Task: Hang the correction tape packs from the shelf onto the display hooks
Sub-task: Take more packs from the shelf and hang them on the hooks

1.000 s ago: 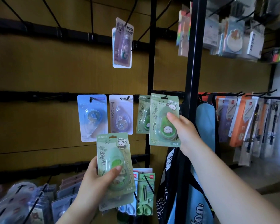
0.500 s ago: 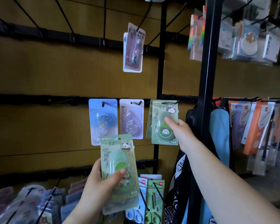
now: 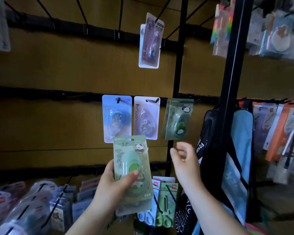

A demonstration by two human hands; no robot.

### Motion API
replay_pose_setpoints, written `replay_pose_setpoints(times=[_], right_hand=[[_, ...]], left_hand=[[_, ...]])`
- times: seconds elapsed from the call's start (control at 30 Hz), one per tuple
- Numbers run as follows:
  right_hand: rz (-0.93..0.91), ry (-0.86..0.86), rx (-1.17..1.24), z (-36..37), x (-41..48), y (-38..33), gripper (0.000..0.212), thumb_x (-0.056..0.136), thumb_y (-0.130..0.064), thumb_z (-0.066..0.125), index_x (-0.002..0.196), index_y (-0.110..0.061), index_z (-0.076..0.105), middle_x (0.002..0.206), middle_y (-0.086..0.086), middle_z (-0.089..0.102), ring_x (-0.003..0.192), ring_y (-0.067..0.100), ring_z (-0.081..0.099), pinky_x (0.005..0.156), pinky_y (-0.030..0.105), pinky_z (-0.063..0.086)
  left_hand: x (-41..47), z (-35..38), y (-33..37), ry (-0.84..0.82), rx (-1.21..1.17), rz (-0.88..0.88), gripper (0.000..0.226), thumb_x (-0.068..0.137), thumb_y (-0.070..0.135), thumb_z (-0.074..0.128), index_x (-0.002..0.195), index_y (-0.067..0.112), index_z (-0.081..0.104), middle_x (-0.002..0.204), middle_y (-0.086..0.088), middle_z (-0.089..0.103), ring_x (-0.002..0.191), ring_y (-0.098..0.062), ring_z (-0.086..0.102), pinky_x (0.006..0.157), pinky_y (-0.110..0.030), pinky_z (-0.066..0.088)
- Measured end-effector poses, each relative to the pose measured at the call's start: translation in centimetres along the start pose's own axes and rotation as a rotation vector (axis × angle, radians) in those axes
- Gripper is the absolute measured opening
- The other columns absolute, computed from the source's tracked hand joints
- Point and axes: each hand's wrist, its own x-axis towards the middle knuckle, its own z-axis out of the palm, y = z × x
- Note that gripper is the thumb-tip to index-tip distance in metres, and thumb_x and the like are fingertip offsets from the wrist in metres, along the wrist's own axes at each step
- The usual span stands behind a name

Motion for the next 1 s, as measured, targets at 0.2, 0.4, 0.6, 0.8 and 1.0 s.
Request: replay_pose_setpoints(times=[0.2, 0.4, 0.6, 0.8, 1.0], right_hand=[[0.144, -0.451, 0.174, 2.3, -3.0, -1.5, 0.021, 0.088, -0.020, 0.055, 0.068, -0.025, 0.057, 0.071, -0.008, 0.062, 0.068, 0.008, 0.058, 0.064, 0.019, 0.047], [0.132, -0.257, 0.233, 2.8, -3.5, -2.2, 0.026, 0.092, -0.018, 0.047, 0.067, -0.020, 0.052, 0.065, -0.003, 0.056, 0.061, 0.012, 0.051, 0.048, 0.014, 0.040], [0.183, -0.062, 0.323, 2.1, -2.1, -2.4, 0.026, 0.093, -0.017, 0.045, 0.068, -0.023, 0.049, 0.073, 0.002, 0.055, 0.072, 0.020, 0.049, 0.065, 0.029, 0.039], [0.171, 0.070, 0.440, -1.2, -0.4, -2.6, 0.022, 0.094, -0.016, 0.045, 0.073, -0.022, 0.052, 0.078, -0.002, 0.057, 0.073, 0.012, 0.051, 0.063, 0.022, 0.039], [0.081, 0.094, 0.425, -4.9, 0.4, -3.6, 0.024, 0.095, -0.018, 0.043, 0.073, -0.021, 0.054, 0.078, -0.001, 0.062, 0.074, 0.014, 0.059, 0.065, 0.029, 0.047]], left_hand=[[-0.4, 0.5, 0.2, -0.020, -0.033, 0.033, 0.027, 0.078, 0.007, 0.066, 0.098, 0.022, 0.056, 0.095, -0.006, 0.071, 0.083, -0.024, 0.070, 0.070, -0.035, 0.057], [-0.7, 0.6, 0.2, -0.122, -0.080, 0.048, 0.038, 0.072, 0.012, 0.067, 0.107, 0.019, 0.054, 0.093, -0.003, 0.073, 0.075, -0.015, 0.072, 0.059, -0.024, 0.058], [-1.1, 0.8, -0.2, -0.249, -0.064, 0.035, 0.068, 0.048, 0.009, 0.078, 0.111, 0.020, 0.053, 0.097, -0.004, 0.074, 0.087, -0.023, 0.071, 0.065, -0.028, 0.058], [-1.4, 0.7, 0.2, -0.176, 0.022, 0.036, 0.051, 0.070, -0.005, 0.072, 0.108, 0.023, 0.053, 0.092, -0.006, 0.074, 0.082, -0.025, 0.072, 0.071, -0.038, 0.054], [-1.9, 1.1, 0.9, -0.140, 0.015, 0.008, 0.040, 0.074, -0.006, 0.068, 0.098, 0.021, 0.050, 0.096, -0.009, 0.068, 0.085, -0.027, 0.067, 0.068, -0.037, 0.053]])
